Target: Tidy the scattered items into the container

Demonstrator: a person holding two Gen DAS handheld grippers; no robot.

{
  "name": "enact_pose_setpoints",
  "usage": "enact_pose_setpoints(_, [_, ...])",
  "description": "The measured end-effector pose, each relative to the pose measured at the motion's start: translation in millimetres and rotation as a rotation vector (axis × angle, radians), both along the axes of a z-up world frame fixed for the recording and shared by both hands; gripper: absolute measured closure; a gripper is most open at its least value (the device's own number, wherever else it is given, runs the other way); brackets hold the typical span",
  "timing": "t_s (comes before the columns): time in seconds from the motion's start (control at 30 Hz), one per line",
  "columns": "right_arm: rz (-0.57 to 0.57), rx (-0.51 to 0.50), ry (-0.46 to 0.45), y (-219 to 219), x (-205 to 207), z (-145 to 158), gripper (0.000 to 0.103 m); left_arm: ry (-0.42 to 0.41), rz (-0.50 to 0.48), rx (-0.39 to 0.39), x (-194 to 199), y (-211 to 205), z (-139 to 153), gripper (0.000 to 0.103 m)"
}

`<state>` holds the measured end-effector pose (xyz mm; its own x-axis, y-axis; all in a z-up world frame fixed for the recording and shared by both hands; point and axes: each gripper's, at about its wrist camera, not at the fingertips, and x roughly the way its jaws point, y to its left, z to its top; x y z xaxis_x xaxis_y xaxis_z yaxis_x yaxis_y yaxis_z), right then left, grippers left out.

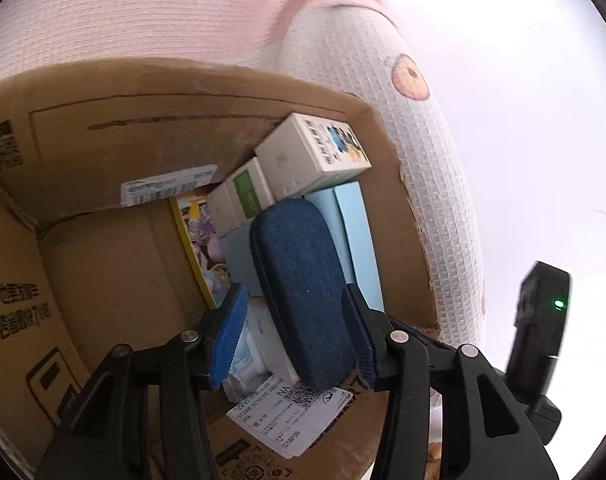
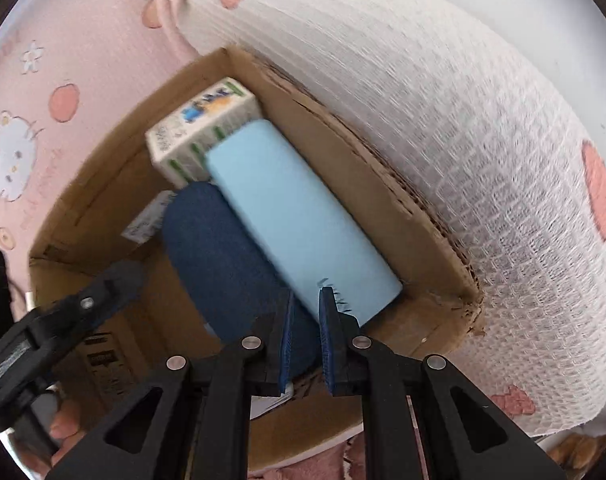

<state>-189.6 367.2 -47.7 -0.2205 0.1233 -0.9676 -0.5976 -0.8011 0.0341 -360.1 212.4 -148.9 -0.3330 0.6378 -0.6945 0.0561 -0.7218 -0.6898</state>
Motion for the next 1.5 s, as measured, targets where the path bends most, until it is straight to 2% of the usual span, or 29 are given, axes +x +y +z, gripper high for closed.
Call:
enact_pose_setpoints(0.07, [0.004,0.043,-0.01,3.3,1.3,-3.6,0.094,-0.002,-0.008,-0.007,-7.9,10.7,-23.8,0.05])
enact_pose_setpoints(0.13, [0.031,0.092,-0.013,4.6,2.8,-3.7,0.094,0.002,-0.015,-0.032,-12.4,17.3,-34.7,0.05])
enact_pose_setpoints(0.2, [0.063,0.104,-0.006,4.6,6.5,-1.3,0.094,0.028,-0.032,-0.064,-11.3,20.6,-31.1,0.049])
enact_pose_setpoints(0.27, [0.068,0.074,0.022,2.7,13.4,5.6,0.094,0.069,-0.042,-0.096,-8.7,22.4,-23.3,0.043])
enact_pose_setpoints(0.4, [0.075,0.041,0.101,-12.3,32.4,32.2,0.094,0.164,-0.05,-0.149,4.0,21.9,3.2,0.039])
enact_pose_setpoints(0.6, [0.106,0.133,0.197,-65.1,60.3,80.4,0.093,0.34,-0.058,-0.294,51.7,8.8,54.2,0.037])
enact_pose_setpoints(0.7, [0.107,0.141,0.236,-84.5,77.5,101.4,0.092,0.4,-0.082,-0.324,83.3,0.1,68.7,0.037])
enact_pose_setpoints(0.83, [0.125,0.128,0.27,-118.8,97.1,113.1,0.091,0.438,-0.085,-0.328,128.4,-19.5,79.7,0.037])
enact_pose_setpoints(1.03, [0.179,0.162,0.263,-164.3,116.3,119.3,0.091,0.536,-0.056,-0.43,177.6,-34.0,99.2,0.037])
enact_pose_setpoints(1.27, [0.186,0.266,0.284,-196.8,140.2,145.1,0.091,0.596,-0.036,-0.437,214.3,-47.8,118.7,0.037])
enact_pose_setpoints(1.43, [0.217,0.287,0.302,-221.8,148.9,148.7,0.088,0.63,0.002,-0.435,240.9,-65.8,121.2,0.037])
enact_pose_setpoints(1.5, [0.228,0.279,0.313,-230.1,152.0,145.3,0.078,0.633,0.018,-0.429,254.2,-75.1,115.2,0.037])
